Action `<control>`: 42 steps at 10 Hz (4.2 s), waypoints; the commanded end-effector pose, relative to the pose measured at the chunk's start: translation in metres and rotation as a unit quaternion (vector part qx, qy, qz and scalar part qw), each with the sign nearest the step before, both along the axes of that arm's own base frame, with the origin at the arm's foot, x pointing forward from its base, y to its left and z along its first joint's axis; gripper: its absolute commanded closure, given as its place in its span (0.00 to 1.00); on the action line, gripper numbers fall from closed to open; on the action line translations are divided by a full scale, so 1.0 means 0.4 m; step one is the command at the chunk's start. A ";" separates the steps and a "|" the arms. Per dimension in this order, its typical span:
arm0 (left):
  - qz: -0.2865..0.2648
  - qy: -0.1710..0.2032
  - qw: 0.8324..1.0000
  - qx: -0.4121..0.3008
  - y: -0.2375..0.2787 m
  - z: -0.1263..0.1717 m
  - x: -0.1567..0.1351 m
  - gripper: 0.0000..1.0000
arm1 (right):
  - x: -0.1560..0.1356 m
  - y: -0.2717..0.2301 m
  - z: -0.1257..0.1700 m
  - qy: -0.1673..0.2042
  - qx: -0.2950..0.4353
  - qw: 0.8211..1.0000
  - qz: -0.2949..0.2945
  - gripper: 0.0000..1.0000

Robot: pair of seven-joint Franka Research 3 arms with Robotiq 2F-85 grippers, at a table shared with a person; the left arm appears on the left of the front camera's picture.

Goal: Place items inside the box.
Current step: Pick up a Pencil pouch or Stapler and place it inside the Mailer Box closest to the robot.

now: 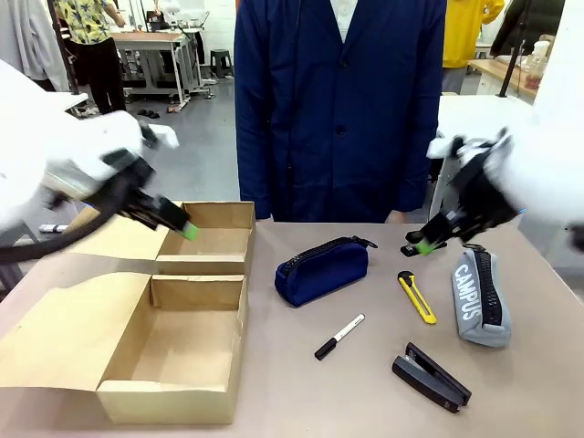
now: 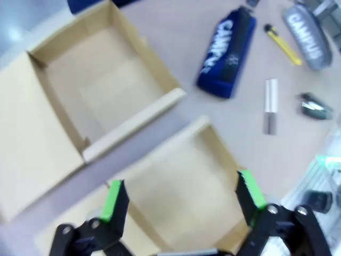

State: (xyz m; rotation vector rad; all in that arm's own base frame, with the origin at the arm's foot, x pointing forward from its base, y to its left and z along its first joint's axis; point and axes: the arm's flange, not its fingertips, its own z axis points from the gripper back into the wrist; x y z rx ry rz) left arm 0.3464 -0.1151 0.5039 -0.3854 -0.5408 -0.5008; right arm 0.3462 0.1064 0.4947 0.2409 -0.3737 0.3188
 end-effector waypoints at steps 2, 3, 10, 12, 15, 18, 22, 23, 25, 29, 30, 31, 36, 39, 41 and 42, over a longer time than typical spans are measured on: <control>0.030 0.046 0.977 -0.205 0.344 0.051 -0.151 0.00 | -0.178 -0.313 0.124 -0.005 0.185 0.973 -0.139 0.00; 0.056 0.039 0.946 -0.318 0.488 0.016 -0.197 0.00 | -0.237 -0.441 0.098 -0.014 0.286 0.945 -0.156 0.00; 0.283 -0.020 0.728 -0.624 0.717 -0.321 -0.329 0.00 | -0.455 -0.847 -0.254 -0.080 0.511 0.764 -0.384 0.00; 0.268 0.007 0.761 -0.591 0.997 -0.219 -0.331 0.00 | -0.482 -1.018 -0.082 -0.068 0.511 0.776 -0.364 0.00; 0.268 0.007 0.761 -0.591 0.997 -0.219 -0.331 0.00 | -0.482 -1.018 -0.082 -0.068 0.511 0.776 -0.364 0.00; 0.268 0.007 0.761 -0.591 0.997 -0.219 -0.331 0.00 | -0.401 -0.962 -0.087 -0.046 0.492 0.800 -0.340 0.00; 0.268 0.007 0.761 -0.591 0.997 -0.219 -0.331 0.00 | -0.163 -0.772 -0.077 -0.011 0.396 0.880 -0.262 0.00; 0.268 0.007 0.761 -0.591 0.997 -0.219 -0.331 0.00 | -0.169 -0.823 -0.083 -0.008 0.405 0.867 -0.290 0.00; 0.268 0.007 0.761 -0.591 0.997 -0.219 -0.331 0.00 | -0.307 -0.965 -0.101 -0.016 0.399 0.851 -0.341 0.00; 0.268 0.007 0.761 -0.591 0.997 -0.219 -0.331 0.00 | -0.450 -1.057 -0.145 -0.061 0.432 0.821 -0.369 0.00; 0.268 0.007 0.761 -0.591 0.997 -0.219 -0.331 0.00 | -0.436 -1.057 -0.146 -0.058 0.436 0.820 -0.367 0.00; 0.268 0.007 0.761 -0.591 0.997 -0.219 -0.331 0.00 | -0.414 -1.047 -0.142 -0.051 0.426 0.828 -0.360 0.00; 0.268 0.007 0.761 -0.591 0.997 -0.219 -0.331 0.00 | -0.234 -0.867 -0.118 -0.042 0.349 0.905 -0.240 0.00; 0.268 0.007 0.761 -0.591 0.997 -0.219 -0.331 0.00 | -0.033 -0.563 -0.169 -0.047 0.189 0.980 -0.036 0.00; 0.268 0.007 0.761 -0.591 0.997 -0.219 -0.331 0.00 | -0.004 -0.431 -0.206 -0.068 0.126 0.989 -0.027 0.00; 0.268 0.007 0.761 -0.591 0.997 -0.219 -0.331 0.00 | 0.002 -0.523 -0.112 -0.009 0.200 0.979 -0.032 0.00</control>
